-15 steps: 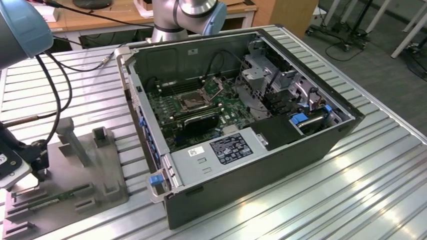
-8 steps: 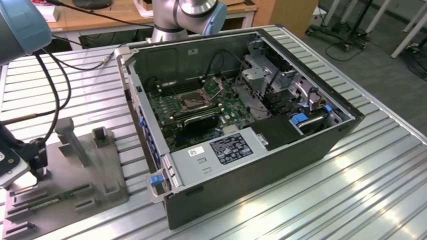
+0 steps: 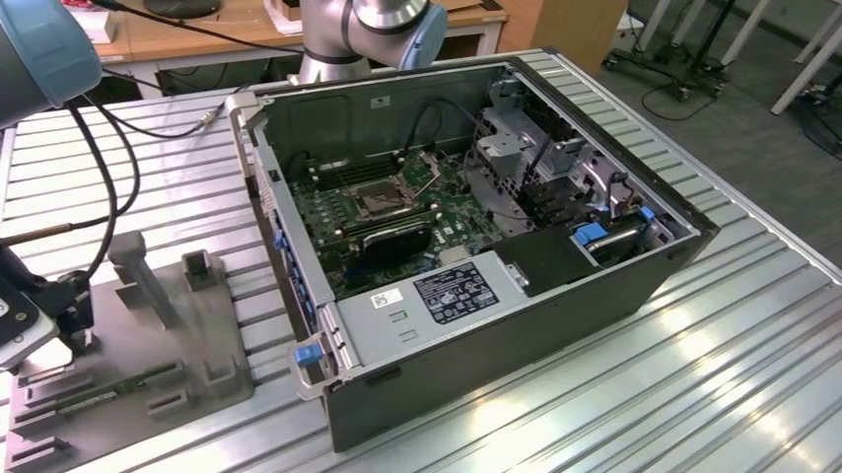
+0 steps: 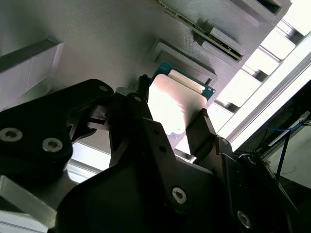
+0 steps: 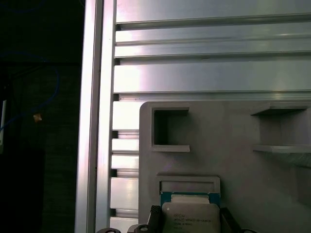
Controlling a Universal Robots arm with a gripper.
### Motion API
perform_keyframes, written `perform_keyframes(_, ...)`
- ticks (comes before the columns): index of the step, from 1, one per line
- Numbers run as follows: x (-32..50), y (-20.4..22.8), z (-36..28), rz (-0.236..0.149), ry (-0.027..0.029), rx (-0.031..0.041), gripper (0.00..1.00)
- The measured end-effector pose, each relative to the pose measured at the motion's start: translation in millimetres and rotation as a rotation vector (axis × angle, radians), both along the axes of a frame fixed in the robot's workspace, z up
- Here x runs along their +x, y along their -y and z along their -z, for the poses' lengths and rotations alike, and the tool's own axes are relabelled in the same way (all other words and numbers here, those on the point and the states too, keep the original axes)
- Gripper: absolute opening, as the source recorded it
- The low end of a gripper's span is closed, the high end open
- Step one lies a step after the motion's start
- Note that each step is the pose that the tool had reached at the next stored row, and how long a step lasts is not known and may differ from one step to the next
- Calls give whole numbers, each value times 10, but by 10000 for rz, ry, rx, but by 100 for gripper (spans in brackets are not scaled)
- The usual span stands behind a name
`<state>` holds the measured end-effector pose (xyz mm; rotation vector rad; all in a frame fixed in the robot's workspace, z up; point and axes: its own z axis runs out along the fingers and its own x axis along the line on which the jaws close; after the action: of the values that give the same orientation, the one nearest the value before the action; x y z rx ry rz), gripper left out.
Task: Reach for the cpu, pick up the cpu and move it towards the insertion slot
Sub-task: 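Pick up the cpu and move it towards the insertion slot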
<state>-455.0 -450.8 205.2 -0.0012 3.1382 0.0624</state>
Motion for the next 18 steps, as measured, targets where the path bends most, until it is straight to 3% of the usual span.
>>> perform_keyframes(10,0,0,-39,0,-2,-1,55)
perform_keyframes(11,0,0,-185,0,-1,0,55)
perform_keyframes(18,0,0,-223,0,-2,-1,55)
